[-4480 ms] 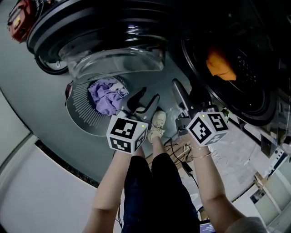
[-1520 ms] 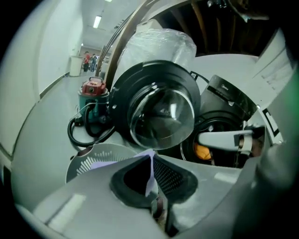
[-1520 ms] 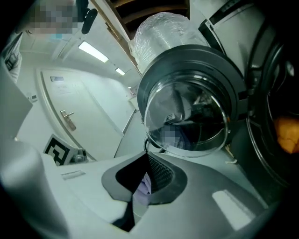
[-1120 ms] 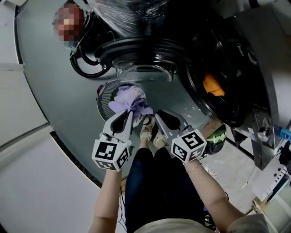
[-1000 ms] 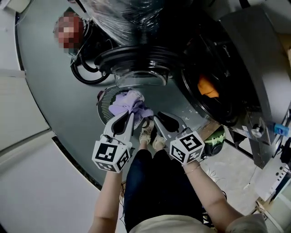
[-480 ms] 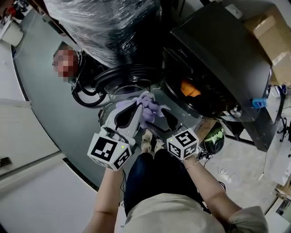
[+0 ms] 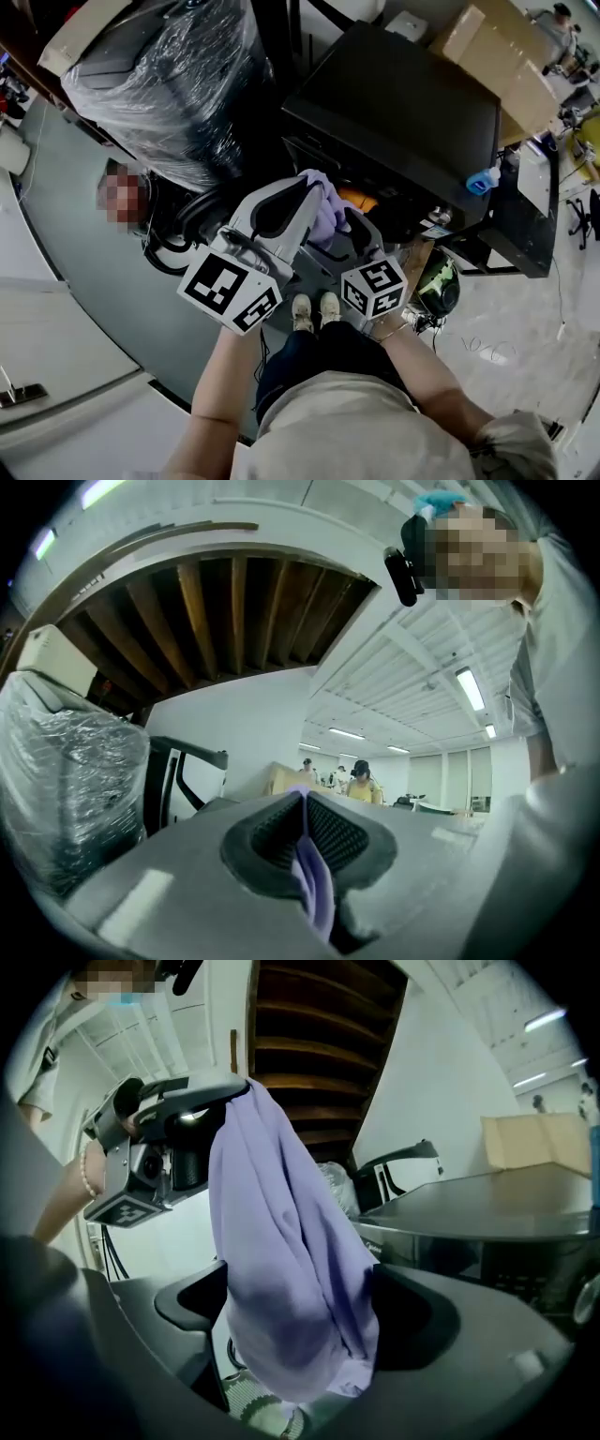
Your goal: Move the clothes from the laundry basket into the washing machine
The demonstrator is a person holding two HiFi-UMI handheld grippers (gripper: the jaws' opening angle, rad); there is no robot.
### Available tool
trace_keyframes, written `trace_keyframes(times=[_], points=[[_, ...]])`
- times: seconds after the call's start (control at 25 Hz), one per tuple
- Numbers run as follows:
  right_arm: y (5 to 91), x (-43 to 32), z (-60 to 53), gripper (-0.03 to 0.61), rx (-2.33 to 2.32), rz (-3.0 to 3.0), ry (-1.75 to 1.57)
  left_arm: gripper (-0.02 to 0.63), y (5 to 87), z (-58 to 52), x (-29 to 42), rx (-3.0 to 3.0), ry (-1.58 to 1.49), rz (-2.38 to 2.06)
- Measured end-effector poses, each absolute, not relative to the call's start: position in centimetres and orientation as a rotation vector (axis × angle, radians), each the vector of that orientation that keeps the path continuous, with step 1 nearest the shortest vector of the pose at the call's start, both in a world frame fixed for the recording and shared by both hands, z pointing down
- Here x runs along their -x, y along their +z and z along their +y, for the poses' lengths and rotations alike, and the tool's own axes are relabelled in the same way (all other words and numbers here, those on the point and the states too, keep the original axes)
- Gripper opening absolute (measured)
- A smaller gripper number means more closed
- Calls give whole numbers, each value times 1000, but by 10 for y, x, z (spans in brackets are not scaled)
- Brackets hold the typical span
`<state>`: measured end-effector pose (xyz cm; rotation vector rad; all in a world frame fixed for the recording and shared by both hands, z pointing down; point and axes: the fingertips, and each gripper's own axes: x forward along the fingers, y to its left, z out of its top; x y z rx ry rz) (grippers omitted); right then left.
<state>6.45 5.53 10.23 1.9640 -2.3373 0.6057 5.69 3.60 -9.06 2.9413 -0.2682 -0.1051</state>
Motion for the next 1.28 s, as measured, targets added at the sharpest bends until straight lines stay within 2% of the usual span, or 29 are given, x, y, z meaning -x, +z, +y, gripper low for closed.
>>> trace_keyframes(times=[0.2,0.28,0.36,0.52,0.6,0.76,1.16,1.28], points=[[79,-94,47,494,-2120,-2259,532,23,-118,51,-86,-2957,-165,-124],[75,-106,45,461,-2158,-2216,514,23,-123,55,-92,-2953,-174,-78],[73,-115,44,393,-2181,-2182,498,23,-126,58,-95,-2951,-179,-45],[71,-130,50,164,-2218,-2143,462,23,-126,64,-98,-2944,-183,-12],[71,-137,55,101,-2229,-2121,447,23,-122,64,-97,-2934,-193,-20],[77,-150,67,80,-2244,-2068,481,25,-104,54,-90,-2910,-183,-85],[110,-159,89,77,-2266,-1989,635,38,-18,21,-70,-2813,16,-324],[128,-157,93,77,-2261,-1968,704,92,18,10,-62,-2760,111,-414]])
